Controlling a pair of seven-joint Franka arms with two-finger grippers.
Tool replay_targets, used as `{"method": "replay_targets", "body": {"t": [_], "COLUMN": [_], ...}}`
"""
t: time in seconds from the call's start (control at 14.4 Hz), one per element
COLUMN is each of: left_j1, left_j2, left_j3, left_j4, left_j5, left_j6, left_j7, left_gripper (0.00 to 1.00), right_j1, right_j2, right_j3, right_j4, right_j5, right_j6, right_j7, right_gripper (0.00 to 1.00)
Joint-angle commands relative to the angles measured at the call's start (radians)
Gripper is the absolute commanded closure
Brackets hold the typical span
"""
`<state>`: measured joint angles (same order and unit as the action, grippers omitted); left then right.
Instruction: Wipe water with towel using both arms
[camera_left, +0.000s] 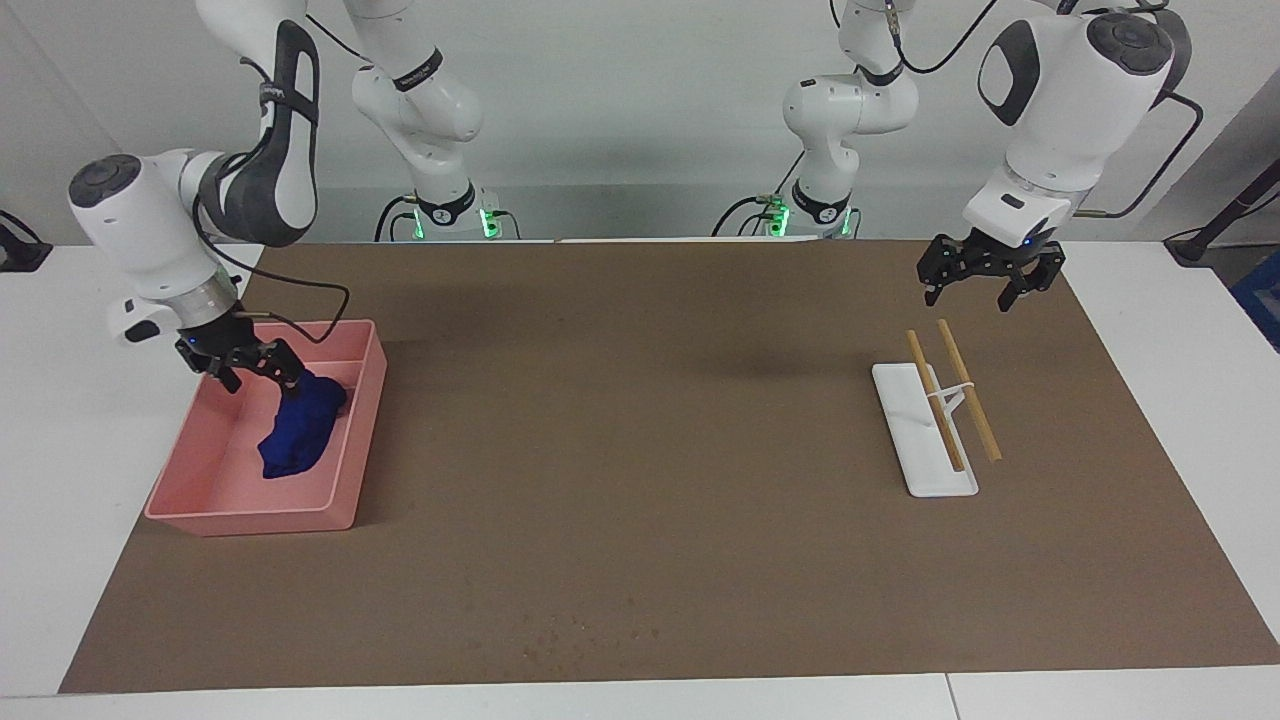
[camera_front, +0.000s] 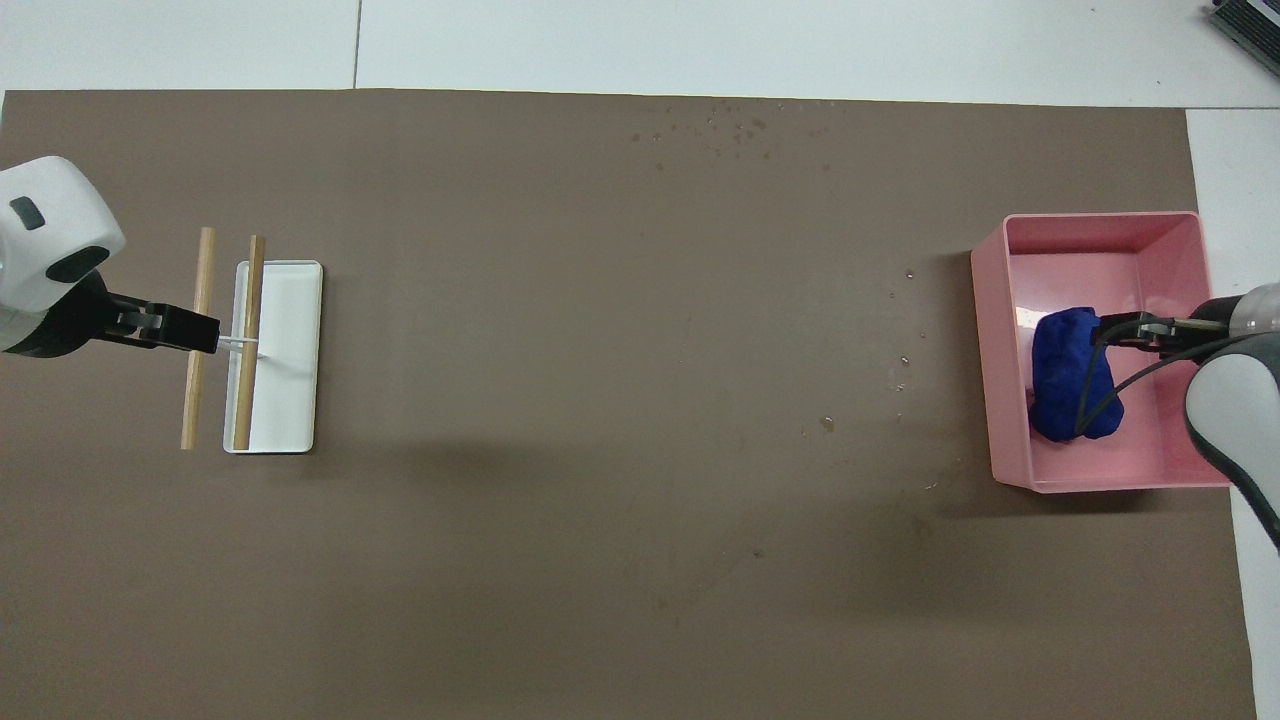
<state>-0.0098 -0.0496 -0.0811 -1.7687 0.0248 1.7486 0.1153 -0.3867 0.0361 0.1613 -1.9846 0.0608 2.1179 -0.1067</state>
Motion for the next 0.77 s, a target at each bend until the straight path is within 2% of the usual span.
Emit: {"method": "replay_targets", "body": {"t": [0.0,0.14,0.42,0.49,0.7], "left_j1": [-0.007,-0.007,-0.006,-0.006,-0.006], "left_j2": [-0.013,-0.013,-0.013,-0.013,-0.013], "left_j3": [0.011,0.011,0.011,0.011,0.011], "left_j4": [-0.009,-0.009,-0.009,-0.009,-0.006], "left_j5": [-0.009,-0.009,-0.009,-0.009,-0.009], "left_j6": [0.014,0.014,0.020,0.020,0.022], "left_j7": [-0.003,-0.005,-0.005,-0.005,-0.006], "left_gripper": [0.00,0.00,0.00,0.00,0.00], "right_j1": [0.055,0.118,0.267,0.278,0.286], "right_j2": [-0.025,-0.021,0.013,0.016,0.015], "right_j3": [0.012,0.014,0.014,0.015,0.014], "right_j4": [0.129,0.248,0.476,0.506,0.504], "right_j5": [-0.027,-0.059,-0.082,-0.082,-0.082], "right_j6": [-0.177,-0.322,-0.540,-0.571,-0.595], "right_j7": [0.030,0.112,0.345,0.392,0.409], "right_gripper": [0.00,0.00,0.00,0.00,0.00]}}
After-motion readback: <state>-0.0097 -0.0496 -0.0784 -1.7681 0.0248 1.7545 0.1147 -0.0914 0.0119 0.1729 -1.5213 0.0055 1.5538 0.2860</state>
